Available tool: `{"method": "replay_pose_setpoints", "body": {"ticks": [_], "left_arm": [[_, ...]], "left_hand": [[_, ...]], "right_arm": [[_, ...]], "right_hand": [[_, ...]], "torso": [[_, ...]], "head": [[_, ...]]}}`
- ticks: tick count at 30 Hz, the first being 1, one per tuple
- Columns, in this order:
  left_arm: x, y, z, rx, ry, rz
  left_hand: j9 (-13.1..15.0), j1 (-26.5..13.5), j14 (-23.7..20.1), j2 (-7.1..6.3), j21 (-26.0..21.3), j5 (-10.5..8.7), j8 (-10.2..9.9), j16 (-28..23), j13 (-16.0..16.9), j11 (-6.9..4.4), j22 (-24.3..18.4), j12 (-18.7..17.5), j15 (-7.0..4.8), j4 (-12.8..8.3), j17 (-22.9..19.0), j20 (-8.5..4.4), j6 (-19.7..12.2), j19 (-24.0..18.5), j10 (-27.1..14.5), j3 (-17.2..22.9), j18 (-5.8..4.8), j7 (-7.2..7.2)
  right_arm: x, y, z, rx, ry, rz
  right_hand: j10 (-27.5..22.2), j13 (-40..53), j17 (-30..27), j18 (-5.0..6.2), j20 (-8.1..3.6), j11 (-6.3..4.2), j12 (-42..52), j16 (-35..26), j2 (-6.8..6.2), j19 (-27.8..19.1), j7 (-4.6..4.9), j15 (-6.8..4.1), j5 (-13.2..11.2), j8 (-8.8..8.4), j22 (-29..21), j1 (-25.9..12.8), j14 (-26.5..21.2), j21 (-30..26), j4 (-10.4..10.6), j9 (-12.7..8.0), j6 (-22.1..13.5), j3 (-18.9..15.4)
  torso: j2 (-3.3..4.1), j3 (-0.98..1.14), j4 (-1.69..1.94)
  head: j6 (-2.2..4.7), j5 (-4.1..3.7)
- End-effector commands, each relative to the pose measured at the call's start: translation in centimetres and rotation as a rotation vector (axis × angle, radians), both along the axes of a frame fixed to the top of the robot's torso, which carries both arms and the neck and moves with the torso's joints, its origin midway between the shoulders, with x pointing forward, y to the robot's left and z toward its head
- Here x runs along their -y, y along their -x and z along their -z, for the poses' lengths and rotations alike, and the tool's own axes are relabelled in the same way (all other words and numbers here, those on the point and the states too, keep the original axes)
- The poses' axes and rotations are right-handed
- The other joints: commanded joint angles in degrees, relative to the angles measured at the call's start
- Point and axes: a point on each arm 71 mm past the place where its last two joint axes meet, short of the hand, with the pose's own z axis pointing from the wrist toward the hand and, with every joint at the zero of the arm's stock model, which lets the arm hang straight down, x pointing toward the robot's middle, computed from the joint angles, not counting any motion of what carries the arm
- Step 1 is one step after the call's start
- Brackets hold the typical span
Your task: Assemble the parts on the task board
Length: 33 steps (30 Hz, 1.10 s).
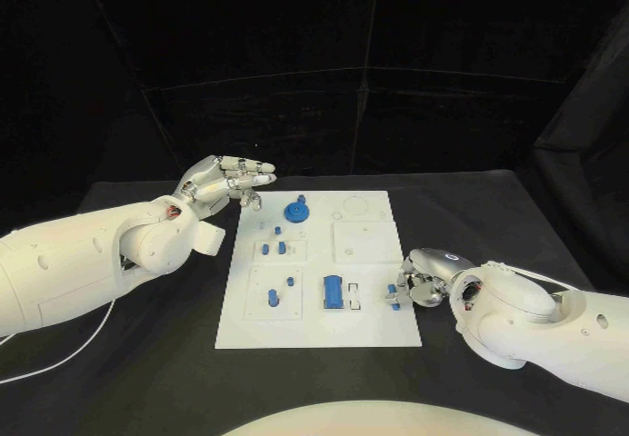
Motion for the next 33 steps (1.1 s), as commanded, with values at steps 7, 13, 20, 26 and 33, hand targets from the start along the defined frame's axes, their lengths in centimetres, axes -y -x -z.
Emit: {"method": "replay_pose_setpoints", "body": {"ticks": [7, 13, 20, 26, 33], "left_arm": [[0.1, 0.0, -0.1, 0.003, 0.012, 0.010], [0.0, 0.0, -0.1, 0.000, 0.011, 0.011], [0.0, 0.1, -0.1, 0.001, 0.013, 0.013], [0.0, 0.1, -0.1, 0.000, 0.013, 0.015], [0.1, 0.1, 0.0, 0.000, 0.016, 0.021]], "left_hand": [[-0.08, -0.37, -0.41, 0.02, -0.38, -0.12, 0.22, -0.23, -0.07, 0.10, -0.12, 0.41, 0.17, -0.16, -0.11, 0.11, -0.34, -0.29, -0.61, -0.33, 0.73, 0.03], [-0.08, -0.31, -0.43, 0.08, -0.38, -0.11, 0.22, -0.23, -0.07, 0.09, -0.12, 0.42, 0.17, -0.20, -0.13, 0.11, -0.35, -0.30, -0.62, -0.29, 0.73, 0.03], [-0.09, -0.61, -0.49, -0.01, -0.43, -0.05, 0.20, -0.21, -0.08, 0.18, -0.15, 0.44, 0.23, -0.12, -0.18, 0.15, -0.47, -0.34, -0.76, -0.47, 0.71, 0.11], [-0.09, -0.68, -0.50, -0.02, -0.44, 0.00, 0.20, -0.20, -0.08, 0.19, -0.16, 0.44, 0.25, -0.10, -0.19, 0.17, -0.50, -0.35, -0.78, -0.50, 0.70, 0.12], [-0.08, -1.10, -0.56, -0.03, -0.51, 0.18, 0.21, -0.16, -0.07, 0.22, -0.21, 0.49, 0.31, 0.07, -0.24, 0.23, -0.58, -0.39, -0.89, -0.67, 0.69, 0.14]], "right_arm": [[-0.6, 0.3, 1.2, 0.012, 0.183, -0.069], [-0.8, 0.6, 1.6, 0.024, 0.232, -0.074], [-1.0, 1.0, 1.1, 0.051, 0.194, -0.049], [-1.1, 1.6, 0.2, 0.089, 0.046, 0.005], [-1.5, 2.1, -0.8, 0.122, -0.115, 0.044]], "right_hand": [[-0.37, -0.60, -0.70, -0.40, -0.21, -0.56, -1.19, -0.79, 2.85, 4.35, -0.12, -0.19, -7.27, -1.74, 12.23, 8.52, 0.50, -0.44, -5.01, -0.56, 0.40, 4.68], [-0.60, -0.91, -0.94, -0.38, -0.09, -0.44, -1.77, -0.98, 2.30, 4.30, 0.05, -0.09, -6.95, -2.46, 12.16, 9.30, 0.46, -0.52, -6.07, -0.80, 0.49, 5.80], [-0.85, -1.28, -1.08, -0.36, 0.19, -0.06, -2.52, -1.15, 1.41, 4.24, 0.48, 0.19, -3.40, -4.08, 12.07, 8.71, 0.46, -0.64, -6.65, -1.38, 0.45, 7.43], [-0.98, -1.56, -0.53, -0.44, 0.24, -0.07, -3.10, -0.90, 0.59, 4.45, 0.59, 0.22, 2.69, -5.54, 12.38, 7.68, 0.61, -0.34, -6.53, -1.87, 0.76, 9.94], [-1.18, -2.10, 0.08, -0.52, 0.25, 0.01, -3.99, -0.57, -0.24, 4.62, 0.67, 0.25, 5.76, -6.46, 12.66, 7.16, 0.73, -0.07, -6.52, -2.10, 1.00, 12.74]], "torso": [[-0.04, -0.07, 0.08], [-0.02, -0.09, 0.07], [-0.01, 0.06, -0.06], [-0.07, -0.08, -0.01], [0.04, -0.01, 0.09]], "head": [[0.12, 0.00], [0.17, 0.24], [0.17, 0.45], [0.11, 0.26], [0.17, 0.40]]}}
